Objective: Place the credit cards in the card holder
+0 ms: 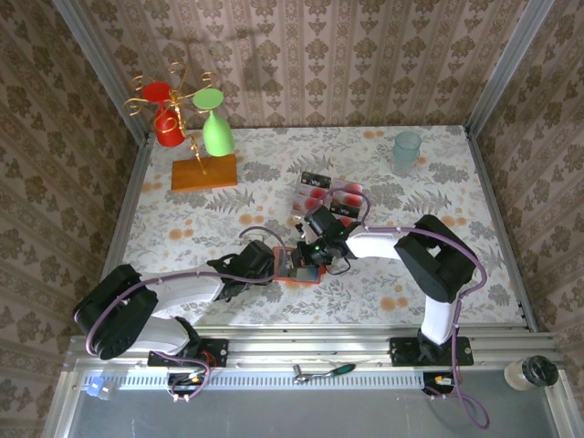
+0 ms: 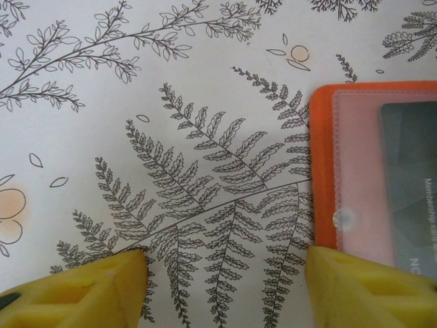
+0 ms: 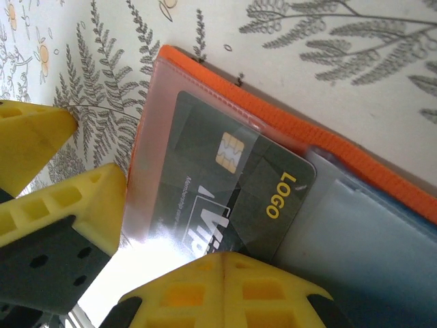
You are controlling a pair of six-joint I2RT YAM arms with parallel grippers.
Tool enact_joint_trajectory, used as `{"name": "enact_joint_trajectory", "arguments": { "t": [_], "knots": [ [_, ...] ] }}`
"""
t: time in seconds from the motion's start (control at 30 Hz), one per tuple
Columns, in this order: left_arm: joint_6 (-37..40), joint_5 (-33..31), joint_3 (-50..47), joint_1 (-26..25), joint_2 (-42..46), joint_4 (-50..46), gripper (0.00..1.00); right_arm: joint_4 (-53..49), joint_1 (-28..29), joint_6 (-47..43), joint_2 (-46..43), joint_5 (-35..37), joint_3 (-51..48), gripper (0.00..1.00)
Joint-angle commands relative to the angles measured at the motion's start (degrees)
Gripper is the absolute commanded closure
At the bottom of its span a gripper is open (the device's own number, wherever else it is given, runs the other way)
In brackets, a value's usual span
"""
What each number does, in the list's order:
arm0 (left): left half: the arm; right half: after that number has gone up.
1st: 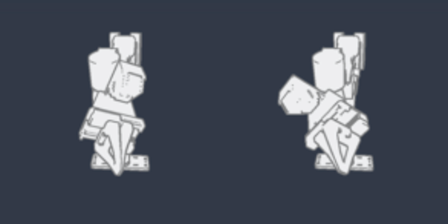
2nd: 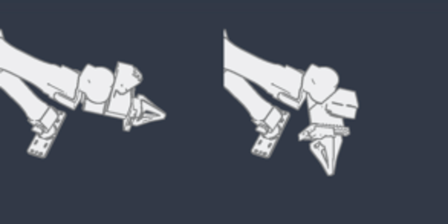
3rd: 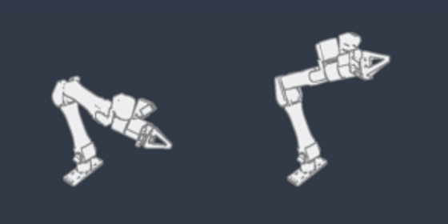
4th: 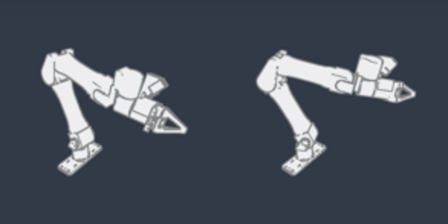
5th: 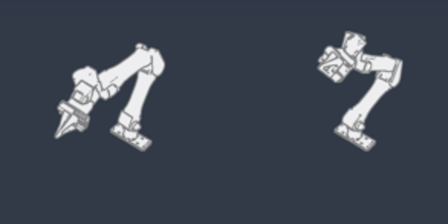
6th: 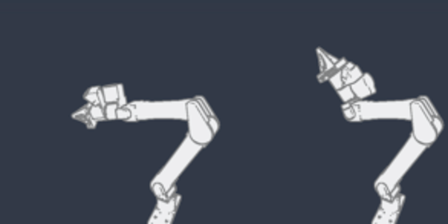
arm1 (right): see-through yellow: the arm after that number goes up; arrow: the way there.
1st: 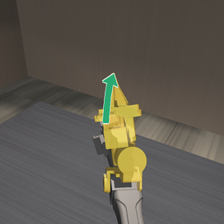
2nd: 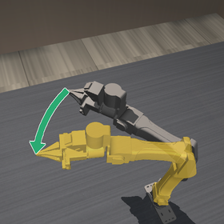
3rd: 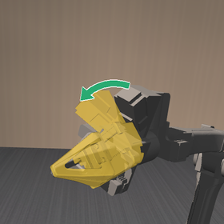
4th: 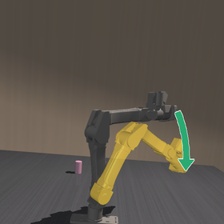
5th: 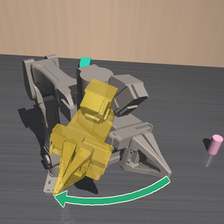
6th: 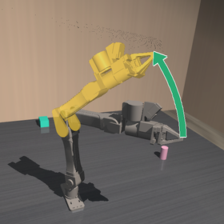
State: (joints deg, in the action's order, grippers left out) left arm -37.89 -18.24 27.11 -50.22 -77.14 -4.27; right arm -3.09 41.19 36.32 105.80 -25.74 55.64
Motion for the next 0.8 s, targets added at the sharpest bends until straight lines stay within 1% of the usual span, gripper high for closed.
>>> {"name": "enact_joint_trajectory", "arguments": {
  "t": [0.0,0.2,0.33,0.43,0.6,0.77],
  "knots": [
    [-0.37,2.03,-0.64,-0.36,-1.76,-0.41,0.36,-4.42,1.11,-0.27,2.58,1.99,2.15,0.94],
    [-1.31,2.48,-1.96,-1.06,-1.61,1.46,0.36,-6.42,2.14,-0.6,4.85,2.1,5.24,0.94],
    [-1.48,2.5,-2.32,-1.69,-1.24,1.68,0.36,-8.53,2.01,-1.99,4.56,1.84,7.0,0.95],
    [-1.74,2.61,-2.33,-1.67,0.78,0.87,0.36,-8.95,1.58,-2.35,1.59,2.73,6.11,0.95],
    [-1.85,0.81,-2.24,-0.96,6.67,-2.23,0.36,-8.42,0.35,-1.23,-3.79,5.48,2.67,0.95],
    [-1.5,0.0,-2.84,1.1,9.82,-3.89,0.36,-9.11,0.35,-1.24,-4.04,7.13,3.05,0.94]
  ]
}}
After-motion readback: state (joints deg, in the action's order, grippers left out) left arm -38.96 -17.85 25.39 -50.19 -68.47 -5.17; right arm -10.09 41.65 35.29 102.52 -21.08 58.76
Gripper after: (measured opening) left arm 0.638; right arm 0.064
